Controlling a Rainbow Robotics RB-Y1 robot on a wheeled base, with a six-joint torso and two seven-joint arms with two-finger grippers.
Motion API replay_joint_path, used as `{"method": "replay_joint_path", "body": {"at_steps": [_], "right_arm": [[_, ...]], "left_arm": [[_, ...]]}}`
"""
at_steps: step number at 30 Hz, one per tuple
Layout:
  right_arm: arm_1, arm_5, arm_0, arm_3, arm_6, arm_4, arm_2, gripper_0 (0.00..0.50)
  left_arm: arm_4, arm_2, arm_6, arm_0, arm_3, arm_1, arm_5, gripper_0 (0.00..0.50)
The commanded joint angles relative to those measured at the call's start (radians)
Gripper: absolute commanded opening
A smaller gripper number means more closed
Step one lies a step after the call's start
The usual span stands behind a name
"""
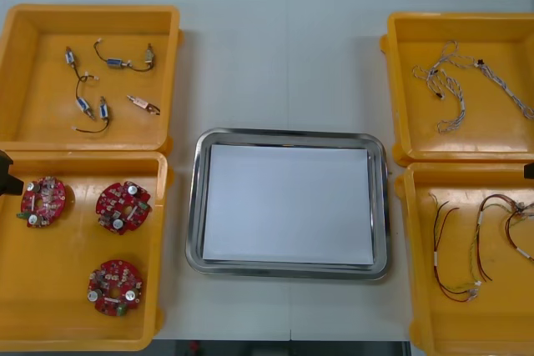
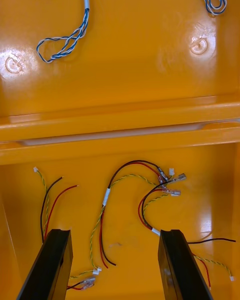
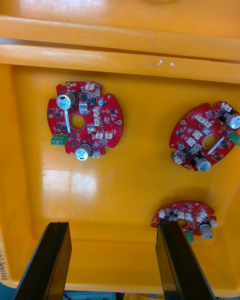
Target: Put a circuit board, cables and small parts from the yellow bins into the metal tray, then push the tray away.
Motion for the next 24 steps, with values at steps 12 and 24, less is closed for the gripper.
{"method": "replay_joint_path", "body": {"at_steps": [12,24], "right_arm": [[-0.043,0.006,0.01,-0.028,0.012,0.002,0.009,0.5],[-0.043,0.006,0.01,-0.028,0.012,0.002,0.009,0.5]], "left_arm": [[0.005,0.029,-0.054,-0.006,-0.024,0.044,0.006,0.5],[0.005,0.029,-0.054,-0.006,-0.024,0.044,0.006,0.5]]}}
